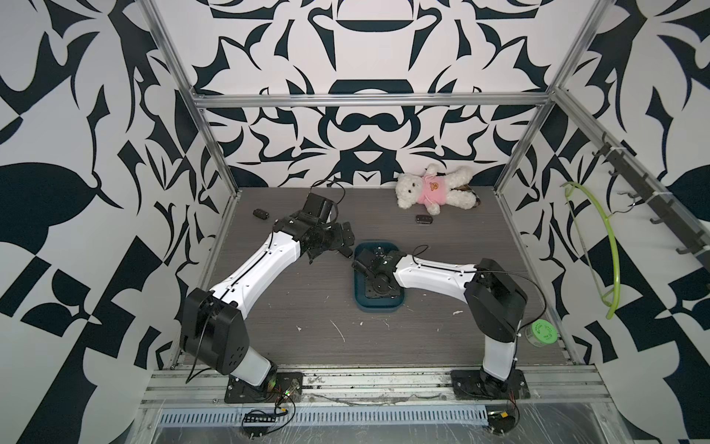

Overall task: Place the car key into the storage box
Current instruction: Place the car key in the storage box.

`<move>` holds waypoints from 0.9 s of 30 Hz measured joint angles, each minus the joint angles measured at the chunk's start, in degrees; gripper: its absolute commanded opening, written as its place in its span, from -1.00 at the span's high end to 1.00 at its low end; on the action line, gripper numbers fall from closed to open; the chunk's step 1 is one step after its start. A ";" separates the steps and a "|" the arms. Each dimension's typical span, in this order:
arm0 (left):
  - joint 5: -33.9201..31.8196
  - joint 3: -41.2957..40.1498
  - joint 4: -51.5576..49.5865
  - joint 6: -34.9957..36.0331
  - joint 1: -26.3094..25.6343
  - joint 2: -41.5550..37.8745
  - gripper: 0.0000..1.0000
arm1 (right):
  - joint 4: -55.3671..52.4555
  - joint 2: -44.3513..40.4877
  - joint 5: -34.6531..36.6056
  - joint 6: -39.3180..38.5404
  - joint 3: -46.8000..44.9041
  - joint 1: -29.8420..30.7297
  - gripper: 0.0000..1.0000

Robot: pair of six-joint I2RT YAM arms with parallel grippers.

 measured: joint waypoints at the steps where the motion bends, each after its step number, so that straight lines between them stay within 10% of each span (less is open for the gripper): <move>1: 0.00 0.00 0.00 0.00 0.00 0.00 -0.98 | -0.20 0.35 0.20 0.00 0.00 -0.02 0.79; 27: -0.02 0.00 -0.02 0.00 0.00 -0.02 -0.98 | -0.94 1.92 2.95 -3.39 -0.02 -3.89 0.70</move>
